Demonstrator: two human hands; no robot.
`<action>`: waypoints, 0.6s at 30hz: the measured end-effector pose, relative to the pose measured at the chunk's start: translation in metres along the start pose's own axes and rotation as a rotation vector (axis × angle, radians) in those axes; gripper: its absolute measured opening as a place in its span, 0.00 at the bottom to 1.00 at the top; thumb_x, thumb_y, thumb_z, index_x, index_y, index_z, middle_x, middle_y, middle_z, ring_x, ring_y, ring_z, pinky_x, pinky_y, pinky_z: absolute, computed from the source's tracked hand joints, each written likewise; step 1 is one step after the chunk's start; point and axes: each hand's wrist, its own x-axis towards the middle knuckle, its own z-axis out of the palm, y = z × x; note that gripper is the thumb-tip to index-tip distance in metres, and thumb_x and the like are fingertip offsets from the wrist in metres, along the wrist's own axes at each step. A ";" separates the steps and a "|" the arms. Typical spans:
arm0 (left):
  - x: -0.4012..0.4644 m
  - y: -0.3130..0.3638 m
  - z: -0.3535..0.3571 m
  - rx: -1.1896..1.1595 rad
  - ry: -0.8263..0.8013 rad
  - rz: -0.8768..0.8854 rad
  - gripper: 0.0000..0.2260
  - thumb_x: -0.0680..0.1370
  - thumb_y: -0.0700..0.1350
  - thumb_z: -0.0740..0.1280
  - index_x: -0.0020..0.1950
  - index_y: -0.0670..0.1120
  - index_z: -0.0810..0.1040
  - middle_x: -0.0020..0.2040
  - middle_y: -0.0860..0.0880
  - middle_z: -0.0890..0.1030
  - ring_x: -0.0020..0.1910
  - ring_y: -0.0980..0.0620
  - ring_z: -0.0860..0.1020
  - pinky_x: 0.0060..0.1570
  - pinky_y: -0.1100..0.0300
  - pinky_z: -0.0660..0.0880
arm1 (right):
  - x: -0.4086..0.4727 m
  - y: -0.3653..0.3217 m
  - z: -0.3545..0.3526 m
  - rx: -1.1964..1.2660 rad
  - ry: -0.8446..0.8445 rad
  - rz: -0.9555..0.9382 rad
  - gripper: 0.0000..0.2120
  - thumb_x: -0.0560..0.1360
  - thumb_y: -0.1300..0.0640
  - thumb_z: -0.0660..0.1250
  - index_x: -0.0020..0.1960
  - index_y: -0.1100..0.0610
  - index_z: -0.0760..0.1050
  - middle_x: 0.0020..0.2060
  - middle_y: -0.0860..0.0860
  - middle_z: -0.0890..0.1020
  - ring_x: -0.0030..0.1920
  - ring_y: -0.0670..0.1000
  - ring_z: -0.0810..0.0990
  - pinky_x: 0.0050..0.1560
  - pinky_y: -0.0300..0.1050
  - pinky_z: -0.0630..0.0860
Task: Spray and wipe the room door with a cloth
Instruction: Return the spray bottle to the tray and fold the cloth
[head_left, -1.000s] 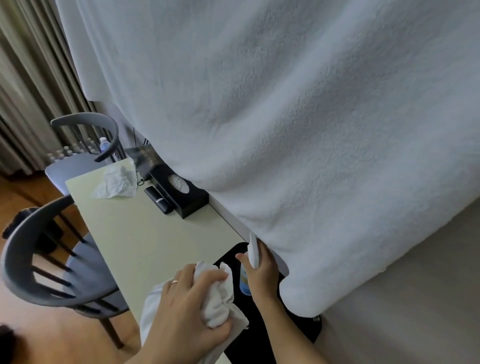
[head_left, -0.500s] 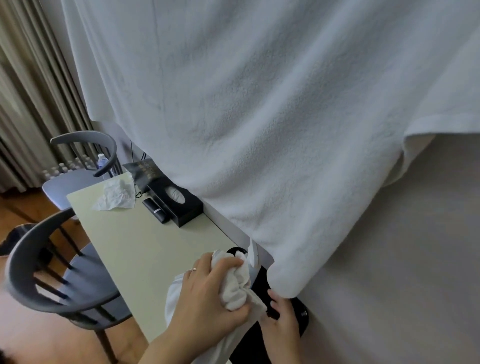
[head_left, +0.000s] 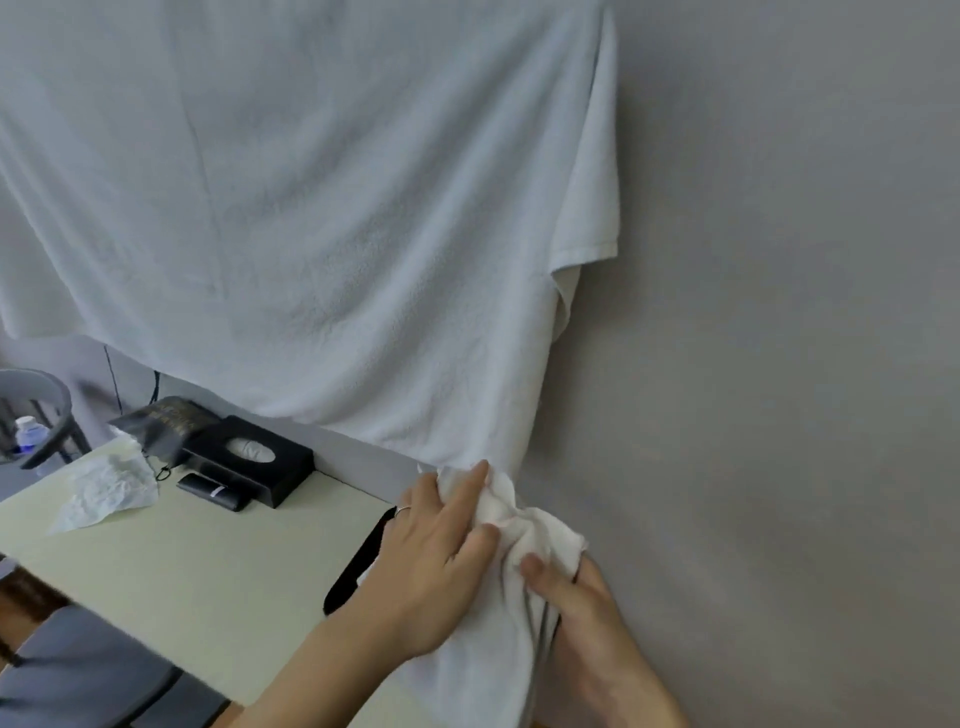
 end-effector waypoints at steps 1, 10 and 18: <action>-0.004 0.008 -0.004 0.019 -0.034 0.024 0.30 0.76 0.65 0.49 0.79 0.64 0.50 0.64 0.54 0.61 0.71 0.50 0.59 0.69 0.58 0.58 | -0.013 -0.011 0.007 0.002 -0.047 -0.009 0.36 0.56 0.67 0.80 0.63 0.65 0.73 0.50 0.67 0.83 0.49 0.63 0.84 0.46 0.53 0.82; -0.009 0.061 -0.029 0.244 -0.175 0.238 0.45 0.54 0.72 0.75 0.68 0.69 0.63 0.63 0.60 0.59 0.64 0.58 0.60 0.64 0.60 0.64 | -0.077 -0.055 -0.004 -0.245 0.125 -0.132 0.25 0.59 0.64 0.74 0.56 0.59 0.79 0.51 0.63 0.84 0.53 0.63 0.83 0.55 0.58 0.78; 0.027 0.106 -0.045 0.162 -0.429 0.274 0.20 0.63 0.52 0.83 0.45 0.53 0.75 0.43 0.55 0.80 0.44 0.56 0.80 0.44 0.60 0.77 | -0.088 -0.122 -0.025 -0.498 0.172 -0.239 0.09 0.68 0.59 0.70 0.48 0.55 0.82 0.44 0.51 0.86 0.45 0.51 0.85 0.43 0.42 0.79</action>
